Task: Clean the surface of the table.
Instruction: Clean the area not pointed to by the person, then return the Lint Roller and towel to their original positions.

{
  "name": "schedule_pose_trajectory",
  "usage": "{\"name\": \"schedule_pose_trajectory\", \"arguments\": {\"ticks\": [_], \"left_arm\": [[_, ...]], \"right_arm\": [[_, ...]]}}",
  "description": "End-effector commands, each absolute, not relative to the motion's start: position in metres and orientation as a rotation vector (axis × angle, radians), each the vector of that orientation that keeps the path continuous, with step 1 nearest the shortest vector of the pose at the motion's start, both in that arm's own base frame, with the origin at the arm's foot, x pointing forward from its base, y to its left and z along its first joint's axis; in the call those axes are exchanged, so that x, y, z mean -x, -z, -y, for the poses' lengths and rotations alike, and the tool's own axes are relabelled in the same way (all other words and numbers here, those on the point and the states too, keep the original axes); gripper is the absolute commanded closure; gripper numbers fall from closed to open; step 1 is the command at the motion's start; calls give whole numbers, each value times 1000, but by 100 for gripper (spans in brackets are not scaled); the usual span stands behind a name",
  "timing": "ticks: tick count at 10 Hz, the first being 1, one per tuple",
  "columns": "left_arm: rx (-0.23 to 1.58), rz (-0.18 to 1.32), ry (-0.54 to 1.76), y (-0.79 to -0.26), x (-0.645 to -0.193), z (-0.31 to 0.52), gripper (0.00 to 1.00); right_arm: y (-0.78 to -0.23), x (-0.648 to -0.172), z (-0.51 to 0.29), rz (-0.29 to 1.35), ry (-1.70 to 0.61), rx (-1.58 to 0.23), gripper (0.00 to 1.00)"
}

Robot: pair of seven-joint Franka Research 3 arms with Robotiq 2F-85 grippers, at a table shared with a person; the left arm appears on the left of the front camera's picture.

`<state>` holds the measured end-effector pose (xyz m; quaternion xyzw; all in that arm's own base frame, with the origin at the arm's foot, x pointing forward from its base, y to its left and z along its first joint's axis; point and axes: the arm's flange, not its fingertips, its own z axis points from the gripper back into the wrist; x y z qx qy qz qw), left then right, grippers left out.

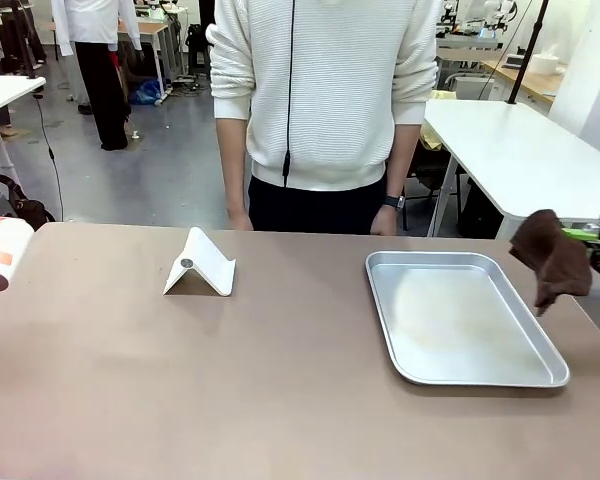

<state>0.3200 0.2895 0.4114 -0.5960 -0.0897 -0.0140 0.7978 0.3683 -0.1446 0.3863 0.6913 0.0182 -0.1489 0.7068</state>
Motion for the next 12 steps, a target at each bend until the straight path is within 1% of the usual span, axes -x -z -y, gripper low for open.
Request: {"name": "schedule_pose_trajectory", "arguments": {"ticks": [1, 2, 3, 12], "left_arm": [[1281, 199, 30, -414, -318, -286, 80], [1281, 199, 30, -414, -318, -286, 80], [1281, 199, 30, -414, -318, -286, 80], [1281, 199, 30, -414, -318, -286, 80]], "right_arm": [[-377, -364, 161, 18, 320, -1555, 89], [-372, -363, 165, 61, 329, -1558, 89], [-383, -363, 156, -8, 343, -1543, 89], [-383, -363, 156, -8, 343, -1543, 89]]}}
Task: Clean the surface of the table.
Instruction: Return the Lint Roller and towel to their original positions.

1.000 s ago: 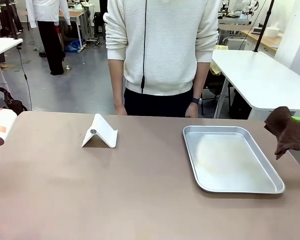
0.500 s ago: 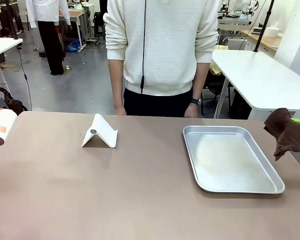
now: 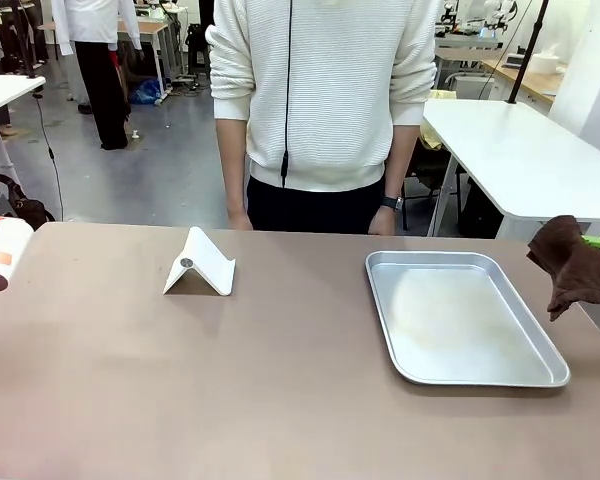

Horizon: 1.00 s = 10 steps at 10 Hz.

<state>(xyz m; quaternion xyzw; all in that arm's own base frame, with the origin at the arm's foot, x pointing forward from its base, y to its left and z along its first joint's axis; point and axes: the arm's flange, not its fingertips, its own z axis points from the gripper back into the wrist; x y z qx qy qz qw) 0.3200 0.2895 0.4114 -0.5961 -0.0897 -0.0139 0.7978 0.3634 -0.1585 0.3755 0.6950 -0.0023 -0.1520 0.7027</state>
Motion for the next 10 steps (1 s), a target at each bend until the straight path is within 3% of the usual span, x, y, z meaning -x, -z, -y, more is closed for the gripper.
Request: {"name": "schedule_pose_trajectory", "arguments": {"ticks": [1, 7, 8, 10], "left_arm": [[1281, 199, 30, -414, -318, -286, 80], [1280, 193, 30, -411, -320, -290, 80], [1297, 161, -104, -418, -323, -284, 80], [1240, 109, -43, -462, -336, -241, 80]], "right_arm": [[-383, -363, 156, -8, 343, -1543, 89], [-376, -363, 159, 5, 338, -1547, 89], [-383, -372, 149, 11, 366, -1562, 89], [-413, -401, 107, -13, 316, -1540, 89]]}}
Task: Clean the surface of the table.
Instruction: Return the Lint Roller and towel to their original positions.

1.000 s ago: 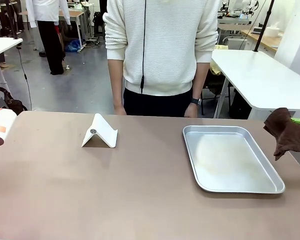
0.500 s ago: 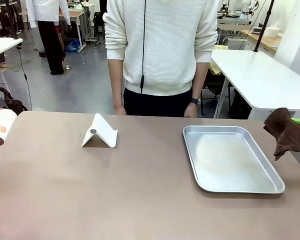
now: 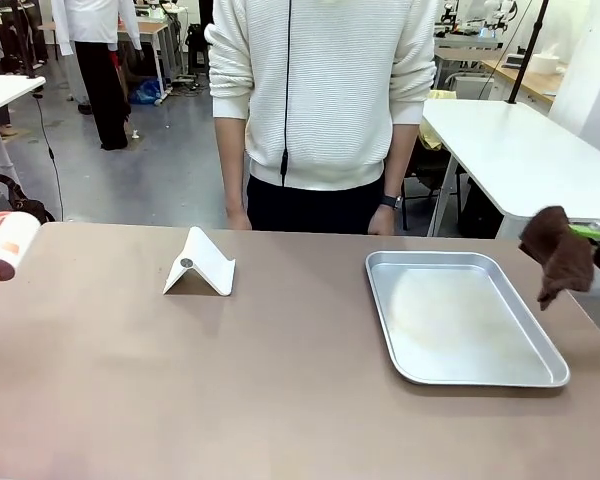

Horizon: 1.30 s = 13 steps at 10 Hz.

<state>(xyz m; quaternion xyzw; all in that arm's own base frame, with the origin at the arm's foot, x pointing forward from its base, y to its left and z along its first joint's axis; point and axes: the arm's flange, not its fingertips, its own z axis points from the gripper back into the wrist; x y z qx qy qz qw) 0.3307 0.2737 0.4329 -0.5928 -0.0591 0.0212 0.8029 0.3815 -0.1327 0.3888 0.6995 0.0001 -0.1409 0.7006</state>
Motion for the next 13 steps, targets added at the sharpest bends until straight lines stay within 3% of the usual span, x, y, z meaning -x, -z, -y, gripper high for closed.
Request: {"name": "schedule_pose_trajectory", "arguments": {"ticks": [1, 4, 7, 9, 13], "left_arm": [[1187, 51, 13, -486, -346, -214, 80], [1008, -3, -2, -557, -376, -107, 80], [742, 15, -54, -587, -393, 8, 80], [626, 41, -134, -585, -406, 65, 80], [477, 107, -141, -544, -435, 134, 80]], "right_arm": [[-425, -422, 85, -33, 311, -1537, 89], [-456, -482, -7, -30, 371, -1504, 89], [-452, -497, -123, -102, 355, -1317, 89], [-418, -490, -184, -139, 368, -1084, 89], [-379, -478, -211, -191, 367, -814, 89]]}}
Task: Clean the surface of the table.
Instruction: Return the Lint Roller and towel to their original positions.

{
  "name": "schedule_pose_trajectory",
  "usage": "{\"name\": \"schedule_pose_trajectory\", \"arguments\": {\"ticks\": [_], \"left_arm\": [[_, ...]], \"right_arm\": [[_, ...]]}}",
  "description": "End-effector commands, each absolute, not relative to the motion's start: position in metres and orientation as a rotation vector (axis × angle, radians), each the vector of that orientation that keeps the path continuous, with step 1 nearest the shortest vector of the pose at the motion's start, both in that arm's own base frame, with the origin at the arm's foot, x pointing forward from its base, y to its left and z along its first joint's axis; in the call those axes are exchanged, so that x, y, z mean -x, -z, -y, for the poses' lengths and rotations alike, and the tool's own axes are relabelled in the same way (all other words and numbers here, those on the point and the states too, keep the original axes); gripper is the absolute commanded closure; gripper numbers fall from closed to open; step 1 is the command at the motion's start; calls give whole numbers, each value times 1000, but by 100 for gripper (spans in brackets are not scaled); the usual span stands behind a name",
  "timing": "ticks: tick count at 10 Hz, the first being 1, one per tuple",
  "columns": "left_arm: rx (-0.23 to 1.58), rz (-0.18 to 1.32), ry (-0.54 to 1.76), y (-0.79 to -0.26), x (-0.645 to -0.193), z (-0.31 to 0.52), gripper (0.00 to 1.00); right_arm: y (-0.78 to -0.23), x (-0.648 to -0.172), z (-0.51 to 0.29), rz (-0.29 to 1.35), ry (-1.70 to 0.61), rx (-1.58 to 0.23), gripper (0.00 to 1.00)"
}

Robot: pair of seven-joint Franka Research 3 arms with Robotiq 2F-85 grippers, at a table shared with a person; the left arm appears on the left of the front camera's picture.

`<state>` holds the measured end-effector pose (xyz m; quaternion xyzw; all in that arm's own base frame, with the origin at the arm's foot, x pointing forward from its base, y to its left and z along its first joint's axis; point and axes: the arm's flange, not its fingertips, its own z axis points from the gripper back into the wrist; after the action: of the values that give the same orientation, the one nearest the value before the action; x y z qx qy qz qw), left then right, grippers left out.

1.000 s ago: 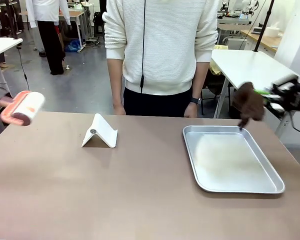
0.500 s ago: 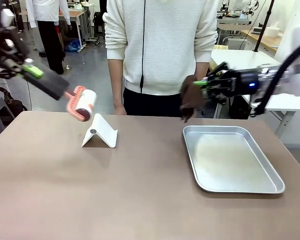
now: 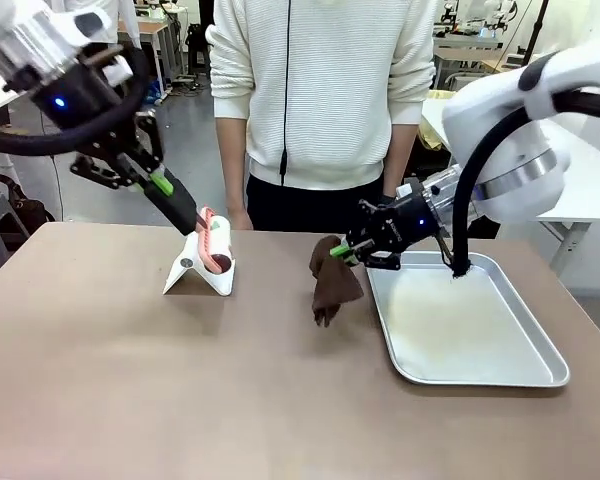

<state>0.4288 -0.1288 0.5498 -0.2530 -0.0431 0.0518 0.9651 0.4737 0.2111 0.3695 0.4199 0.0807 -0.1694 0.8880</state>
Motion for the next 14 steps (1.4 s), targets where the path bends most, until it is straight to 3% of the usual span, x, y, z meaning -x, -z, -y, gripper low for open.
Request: {"name": "schedule_pose_trajectory", "arguments": {"ticks": [1, 5, 10, 14], "left_arm": [[457, 110, -144, -534, -446, 144, 80], [437, 73, -121, -524, -473, 152, 80], [452, 77, -115, -511, -463, 152, 80], [373, 114, -128, -507, -500, 168, 80]], "right_arm": [[-373, -477, -210, -203, 362, -784, 89], [-364, -488, -204, -200, 377, -760, 89], [-357, -476, -200, -199, 367, -756, 89], [-348, -511, -245, -225, 422, -698, 89]]}}
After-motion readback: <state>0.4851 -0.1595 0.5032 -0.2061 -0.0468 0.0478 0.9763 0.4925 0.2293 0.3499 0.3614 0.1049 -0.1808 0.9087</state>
